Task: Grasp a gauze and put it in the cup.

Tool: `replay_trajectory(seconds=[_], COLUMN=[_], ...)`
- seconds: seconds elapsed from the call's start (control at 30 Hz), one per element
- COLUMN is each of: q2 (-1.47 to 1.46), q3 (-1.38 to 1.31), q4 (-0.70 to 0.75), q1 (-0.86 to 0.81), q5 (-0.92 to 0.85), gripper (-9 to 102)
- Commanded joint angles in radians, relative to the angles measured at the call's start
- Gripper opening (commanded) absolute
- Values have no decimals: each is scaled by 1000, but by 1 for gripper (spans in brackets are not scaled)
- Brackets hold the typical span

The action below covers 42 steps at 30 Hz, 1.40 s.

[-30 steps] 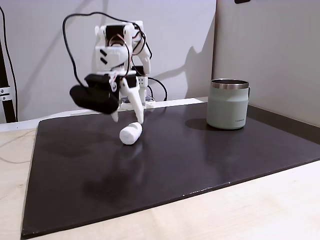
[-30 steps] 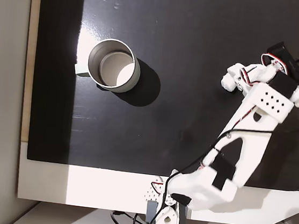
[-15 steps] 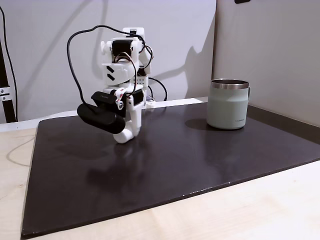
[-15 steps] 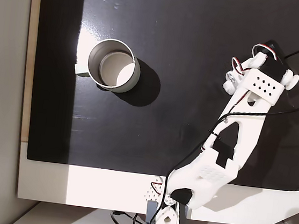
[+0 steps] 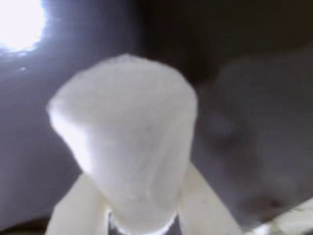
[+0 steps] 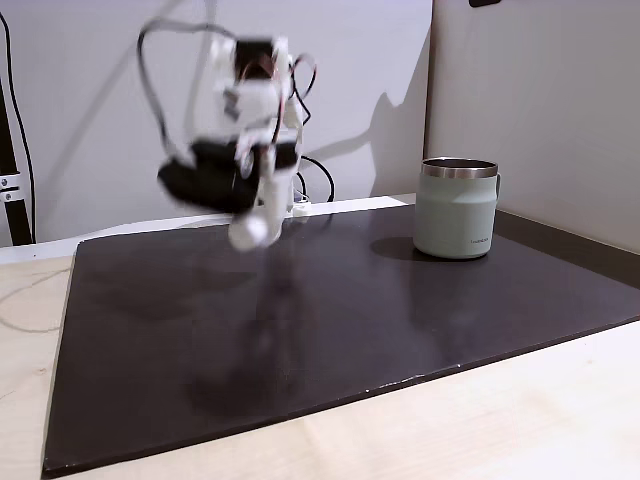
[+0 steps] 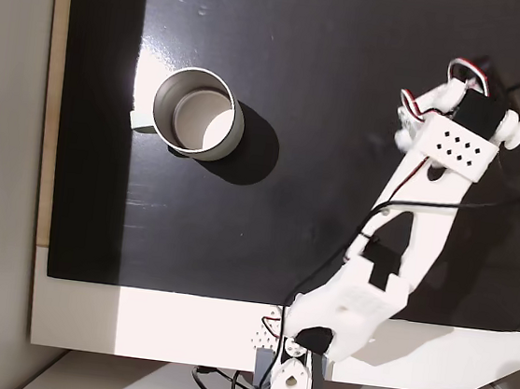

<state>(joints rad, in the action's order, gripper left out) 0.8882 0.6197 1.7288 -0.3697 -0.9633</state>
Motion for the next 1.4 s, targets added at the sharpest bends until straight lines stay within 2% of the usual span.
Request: replay_trajectory(seconds=[0.0, 0.33, 0.73, 0.93, 1.17, 1.27, 1.37], q2=[181, 462, 554, 508, 476, 474, 477], q3=[-103, 2, 120, 179, 204, 204, 215], q4=[12, 18, 23, 25, 25, 25, 23], q1=[66, 379, 804, 920, 928, 919, 917], q5=[48, 261, 518, 601, 640, 644, 661], gripper=[0, 0, 0, 0, 0, 5, 30])
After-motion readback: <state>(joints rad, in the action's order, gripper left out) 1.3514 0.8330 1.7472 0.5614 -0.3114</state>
